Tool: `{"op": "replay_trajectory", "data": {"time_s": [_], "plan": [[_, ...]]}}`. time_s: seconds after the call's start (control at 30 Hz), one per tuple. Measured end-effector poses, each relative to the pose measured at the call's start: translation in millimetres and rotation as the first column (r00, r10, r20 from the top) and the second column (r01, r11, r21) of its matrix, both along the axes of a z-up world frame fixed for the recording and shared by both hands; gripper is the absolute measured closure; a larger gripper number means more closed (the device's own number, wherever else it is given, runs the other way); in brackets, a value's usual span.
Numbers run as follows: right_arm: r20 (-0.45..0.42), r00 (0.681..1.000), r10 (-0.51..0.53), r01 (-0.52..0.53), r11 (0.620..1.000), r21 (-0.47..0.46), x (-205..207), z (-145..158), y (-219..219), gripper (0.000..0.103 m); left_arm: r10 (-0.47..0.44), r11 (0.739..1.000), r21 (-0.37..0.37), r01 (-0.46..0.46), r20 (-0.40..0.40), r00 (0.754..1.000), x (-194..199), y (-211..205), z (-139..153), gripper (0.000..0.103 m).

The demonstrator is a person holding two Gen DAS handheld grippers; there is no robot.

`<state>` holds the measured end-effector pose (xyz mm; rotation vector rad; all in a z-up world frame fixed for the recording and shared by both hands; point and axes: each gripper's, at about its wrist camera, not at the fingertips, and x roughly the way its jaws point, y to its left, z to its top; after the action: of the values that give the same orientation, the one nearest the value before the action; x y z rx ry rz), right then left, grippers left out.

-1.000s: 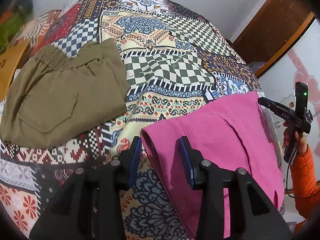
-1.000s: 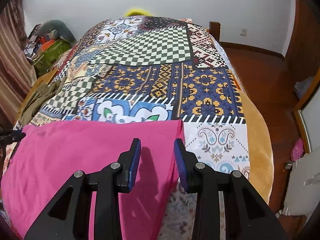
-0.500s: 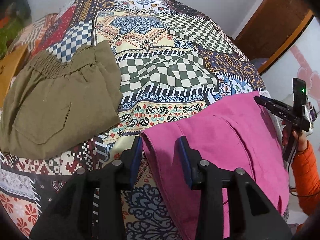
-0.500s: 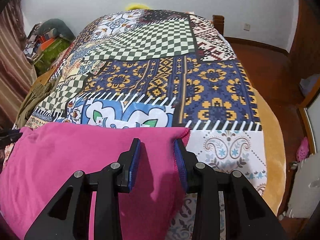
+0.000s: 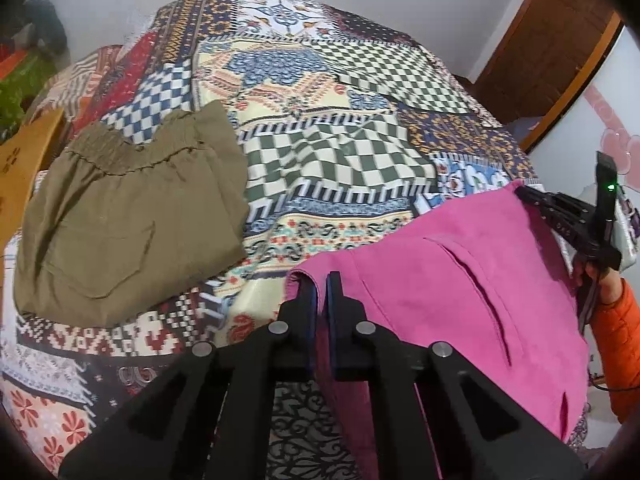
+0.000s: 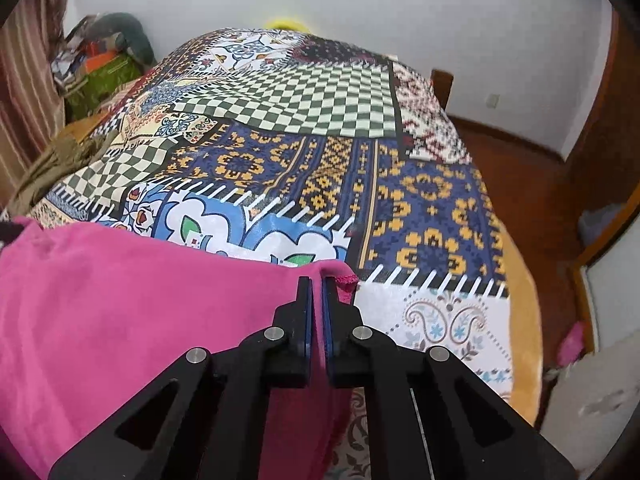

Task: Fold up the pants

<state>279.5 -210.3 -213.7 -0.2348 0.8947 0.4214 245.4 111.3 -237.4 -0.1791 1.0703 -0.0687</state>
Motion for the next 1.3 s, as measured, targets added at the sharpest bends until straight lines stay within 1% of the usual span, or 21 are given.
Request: {"op": "replay_trajectory", "data": {"time_s": [0.1, 0.2, 0.33, 0.5, 0.6, 0.77, 0.8, 0.87, 0.9, 0.93, 1.0, 1.1, 1.2, 1.27, 1.3], "plan": [[0.023, 1.0, -0.013, 0.014, 1.0, -0.022, 2, 1, 0, 0.1, 0.011, 1.0, 0.019, -0.011, -0.001, 1.0, -5, 3, -1, 0.098], [0.049, 0.998, -0.04, 0.041, 0.998, -0.039, 6, 2, -4, 0.1, 0.024, 1.0, 0.004, -0.024, -0.005, 1.0, -8, 8, -4, 0.098], [0.052, 0.997, -0.056, 0.059, 0.997, -0.058, 9, 0, -6, 0.101, 0.028, 1.0, 0.0, -0.028, -0.016, 0.999, -8, 9, -7, 0.098], [0.057, 0.995, -0.088, 0.092, 0.993, -0.08, 14, -1, -11, 0.101, 0.011, 0.999, 0.041, -0.01, -0.022, 1.0, -9, 3, -5, 0.097], [0.006, 0.995, -0.101, 0.102, 0.994, -0.042, 16, 2, -19, 0.101, 0.007, 0.998, 0.062, -0.006, -0.023, 1.0, -12, 1, 0, 0.097], [0.004, 0.996, -0.092, 0.092, 0.996, -0.015, 7, 18, -22, 0.099, 0.013, 0.995, 0.098, -0.014, 0.009, 1.0, -22, -1, 19, 0.097], [0.005, 0.996, -0.085, 0.085, 0.996, -0.008, 5, 21, -21, 0.095, 0.016, 0.994, 0.107, -0.018, 0.02, 1.0, -24, -2, 24, 0.097], [-0.003, 0.997, -0.072, 0.072, 0.997, 0.015, 2, 26, -19, 0.081, 0.019, 0.993, 0.115, -0.024, 0.046, 0.999, -24, -3, 34, 0.095], [-0.003, 0.998, -0.064, 0.064, 0.997, 0.036, 0, 29, -17, 0.067, 0.02, 0.993, 0.113, -0.027, 0.064, 0.998, -24, -4, 40, 0.094], [0.004, 0.998, -0.055, 0.055, 0.997, 0.056, -1, 32, -16, 0.063, 0.018, 0.994, 0.107, -0.026, 0.079, 0.997, -23, -5, 43, 0.093], [-0.006, 1.0, -0.025, 0.025, 0.995, 0.094, -3, 34, -8, 0.063, 0.002, 0.996, 0.085, -0.01, 0.091, 0.996, -17, -9, 47, 0.086], [-0.053, 0.998, 0.015, -0.009, 0.993, 0.117, 1, 26, 5, 0.063, -0.025, 0.998, 0.053, 0.021, 0.061, 0.998, -4, -18, 35, 0.085], [-0.088, 0.995, 0.044, -0.038, 0.997, 0.069, 2, 7, 18, 0.063, -0.038, 0.998, 0.06, 0.037, 0.009, 0.999, 5, -26, 13, 0.085], [-0.118, 0.992, 0.049, -0.043, 0.998, 0.048, 3, -4, 22, 0.063, -0.039, 0.998, 0.045, 0.041, -0.035, 0.999, 9, -25, -3, 0.085], [-0.128, 0.991, 0.048, -0.043, 0.998, 0.047, 2, -7, 20, 0.063, -0.038, 0.999, 0.03, 0.04, -0.039, 0.999, 8, -24, -8, 0.085]]}}
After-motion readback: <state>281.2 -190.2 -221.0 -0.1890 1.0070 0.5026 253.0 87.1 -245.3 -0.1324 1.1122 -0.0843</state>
